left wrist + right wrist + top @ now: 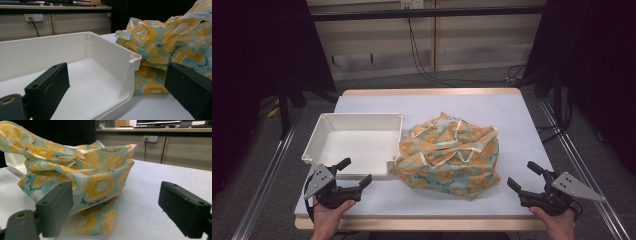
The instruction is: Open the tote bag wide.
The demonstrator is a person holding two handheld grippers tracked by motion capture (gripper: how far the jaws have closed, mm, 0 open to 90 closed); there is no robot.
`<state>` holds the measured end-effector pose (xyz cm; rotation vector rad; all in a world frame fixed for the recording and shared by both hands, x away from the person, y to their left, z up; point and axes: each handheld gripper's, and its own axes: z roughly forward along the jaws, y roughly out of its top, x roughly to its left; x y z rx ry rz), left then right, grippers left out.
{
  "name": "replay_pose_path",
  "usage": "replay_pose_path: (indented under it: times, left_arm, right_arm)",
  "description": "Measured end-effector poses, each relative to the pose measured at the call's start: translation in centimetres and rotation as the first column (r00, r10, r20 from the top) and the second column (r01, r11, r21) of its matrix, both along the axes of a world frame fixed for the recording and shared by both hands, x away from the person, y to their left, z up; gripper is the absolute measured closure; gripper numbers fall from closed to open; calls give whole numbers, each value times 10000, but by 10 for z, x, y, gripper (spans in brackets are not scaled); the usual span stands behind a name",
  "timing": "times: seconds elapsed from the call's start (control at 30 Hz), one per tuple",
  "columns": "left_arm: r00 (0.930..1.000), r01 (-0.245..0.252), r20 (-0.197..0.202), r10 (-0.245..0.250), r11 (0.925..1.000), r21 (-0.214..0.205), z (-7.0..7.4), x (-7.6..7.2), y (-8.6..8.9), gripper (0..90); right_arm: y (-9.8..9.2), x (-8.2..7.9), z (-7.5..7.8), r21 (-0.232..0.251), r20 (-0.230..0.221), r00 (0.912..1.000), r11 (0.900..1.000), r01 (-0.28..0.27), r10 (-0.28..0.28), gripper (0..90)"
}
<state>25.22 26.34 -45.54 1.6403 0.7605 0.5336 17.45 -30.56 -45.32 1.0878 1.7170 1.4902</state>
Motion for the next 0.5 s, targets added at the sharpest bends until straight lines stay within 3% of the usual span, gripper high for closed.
replay_pose_path:
  times: [0.2,0.27,0.37,0.5]
  left_arm:
    - [9998,130,-181,-127,9998,118,-2,2,1,117]
    - [9992,266,-290,-265,9996,36,-2,2,0,184]
    - [9989,416,-235,-408,9985,344,-2,1,-1,223]
    - [9985,494,-248,-485,9981,365,1,-3,-4,275]
  right_arm:
    - [-4,-1,1,34,-150,9998,9999,-119,120,190]
    - [-4,0,0,-25,-305,9984,9989,-476,475,240]
    - [-2,2,-1,134,-489,9962,9974,-712,718,256]
    - [2,2,1,122,-633,9905,9925,-1213,1218,291]
